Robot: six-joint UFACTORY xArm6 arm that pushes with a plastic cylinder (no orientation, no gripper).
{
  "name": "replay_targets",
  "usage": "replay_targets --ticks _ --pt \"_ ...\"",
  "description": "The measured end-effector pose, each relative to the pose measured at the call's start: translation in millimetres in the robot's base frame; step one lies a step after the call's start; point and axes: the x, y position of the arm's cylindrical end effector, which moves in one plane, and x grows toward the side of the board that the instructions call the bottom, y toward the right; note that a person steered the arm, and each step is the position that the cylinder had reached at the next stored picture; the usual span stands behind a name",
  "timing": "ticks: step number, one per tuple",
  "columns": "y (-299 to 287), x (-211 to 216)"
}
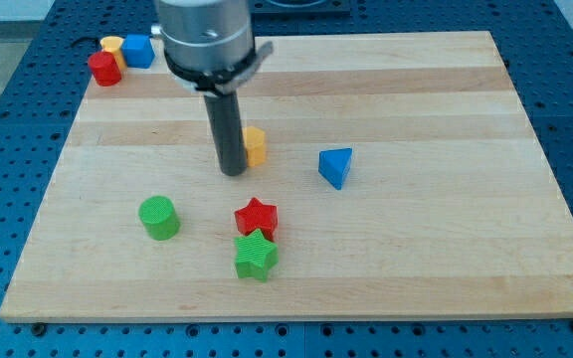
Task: Move the yellow hexagon left and up a bit
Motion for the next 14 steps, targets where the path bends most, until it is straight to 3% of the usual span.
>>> replay_targets --ticks 1,3,4,5,7,8,10,13,14 --pt "-9.9 -7.9" --pt "25.9 36.2" --pt "50.6 16.7" --pt "23.1 -8.0" --pt "-99.9 -27.4" --pt "-87.3 -15.9" --pt "0.7 3.2" --pt "-35.1 -56.6" --pt "-13.7 -31.4"
